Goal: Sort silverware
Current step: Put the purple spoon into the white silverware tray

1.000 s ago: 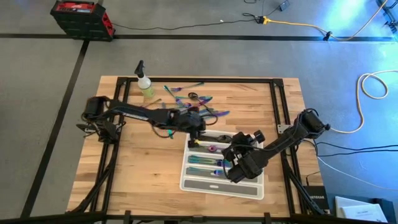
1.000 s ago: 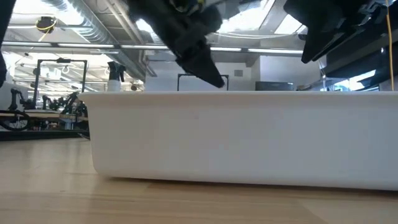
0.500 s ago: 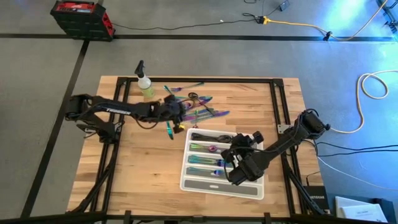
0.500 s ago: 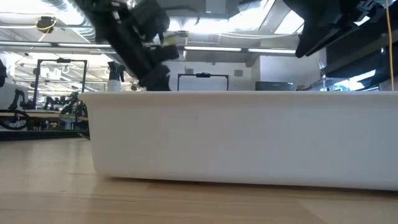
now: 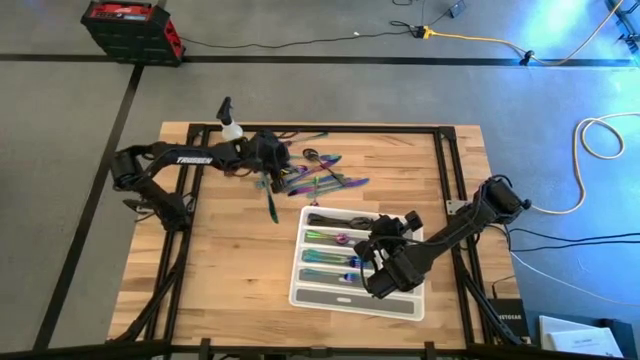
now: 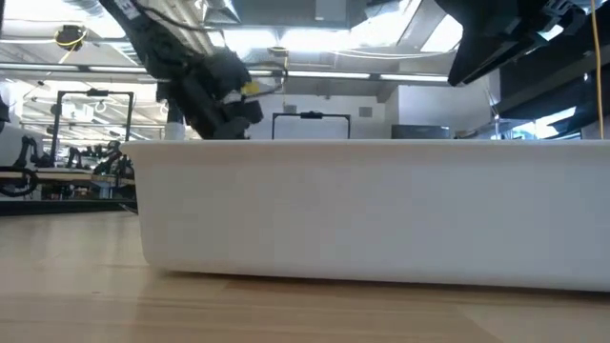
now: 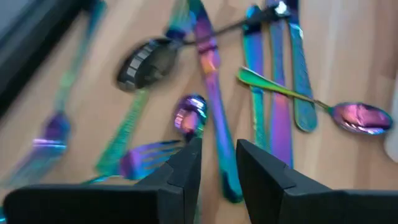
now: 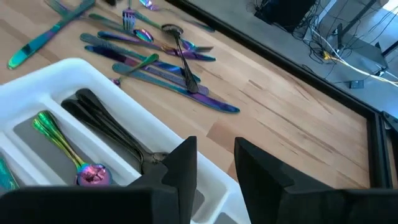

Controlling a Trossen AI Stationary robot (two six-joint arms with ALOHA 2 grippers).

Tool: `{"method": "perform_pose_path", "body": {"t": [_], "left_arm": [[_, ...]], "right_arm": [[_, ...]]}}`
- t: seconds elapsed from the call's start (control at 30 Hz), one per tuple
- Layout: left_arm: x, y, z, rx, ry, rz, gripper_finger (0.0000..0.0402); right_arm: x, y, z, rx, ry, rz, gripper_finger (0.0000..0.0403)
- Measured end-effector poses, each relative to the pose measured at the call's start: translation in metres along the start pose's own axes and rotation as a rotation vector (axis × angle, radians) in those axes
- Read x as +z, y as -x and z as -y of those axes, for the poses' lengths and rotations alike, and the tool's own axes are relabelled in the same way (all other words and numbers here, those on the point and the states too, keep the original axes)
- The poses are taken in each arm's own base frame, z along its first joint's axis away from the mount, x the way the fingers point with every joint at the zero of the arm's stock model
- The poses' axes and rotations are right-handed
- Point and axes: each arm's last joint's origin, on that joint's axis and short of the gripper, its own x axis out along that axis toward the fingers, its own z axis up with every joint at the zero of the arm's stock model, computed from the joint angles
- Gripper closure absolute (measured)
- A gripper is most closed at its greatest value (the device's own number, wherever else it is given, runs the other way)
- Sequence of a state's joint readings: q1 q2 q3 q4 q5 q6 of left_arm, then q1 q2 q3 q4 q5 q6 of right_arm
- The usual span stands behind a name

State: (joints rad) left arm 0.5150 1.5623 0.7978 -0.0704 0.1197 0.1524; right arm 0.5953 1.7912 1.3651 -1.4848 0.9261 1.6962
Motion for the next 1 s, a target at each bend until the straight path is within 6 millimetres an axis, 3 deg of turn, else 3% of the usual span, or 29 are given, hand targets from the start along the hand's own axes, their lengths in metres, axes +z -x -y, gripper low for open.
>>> {"method": "perform_pose_path", "body": {"t": [0.1,0.33,1.0], "left_arm": [[-0.003,-0.018,-0.003,-0.006,-0.008,-0.05,0.0316],[0.011,-0.049,-0.01,-0.008,0.006,-0.097,0.0316],[0.009,-0.048,-0.017,0.049,-0.183,-0.155,0.0316]], "right_arm": [[0.001,0.0,0.0,0.003,0.0,0.024,0.0311],[0.001,0.0,0.0,0.006,-0.002,0.036,0.0311],[0.0,0.0,-0.002,0.013,0.012,0.016,0.0311]]}}
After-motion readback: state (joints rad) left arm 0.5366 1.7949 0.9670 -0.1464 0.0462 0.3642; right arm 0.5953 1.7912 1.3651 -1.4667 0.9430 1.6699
